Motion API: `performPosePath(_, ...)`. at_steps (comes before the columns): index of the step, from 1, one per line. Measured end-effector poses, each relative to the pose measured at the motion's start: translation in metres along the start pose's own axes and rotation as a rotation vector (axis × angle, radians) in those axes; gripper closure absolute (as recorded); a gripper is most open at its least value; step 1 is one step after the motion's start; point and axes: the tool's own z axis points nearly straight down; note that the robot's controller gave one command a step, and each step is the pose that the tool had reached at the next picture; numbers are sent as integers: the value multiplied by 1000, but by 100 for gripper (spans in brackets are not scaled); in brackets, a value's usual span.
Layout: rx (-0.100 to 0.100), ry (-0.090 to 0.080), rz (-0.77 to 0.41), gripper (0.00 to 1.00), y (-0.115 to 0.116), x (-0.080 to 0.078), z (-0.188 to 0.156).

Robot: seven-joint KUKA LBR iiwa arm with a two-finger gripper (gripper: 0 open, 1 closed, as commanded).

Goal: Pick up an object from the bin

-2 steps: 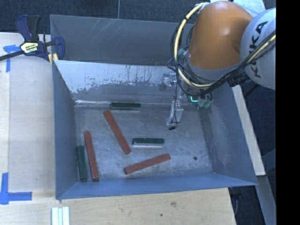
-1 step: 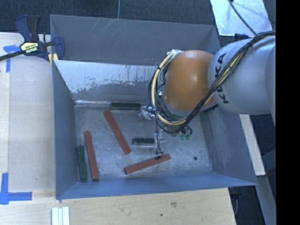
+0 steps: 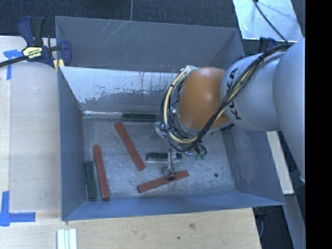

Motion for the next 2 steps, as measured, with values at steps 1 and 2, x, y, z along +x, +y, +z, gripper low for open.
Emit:
performPosePath(1, 0, -7, 1, 100, 0, -2, -4)
performPosePath(2, 1, -12, 41, 100, 4, 42, -149)
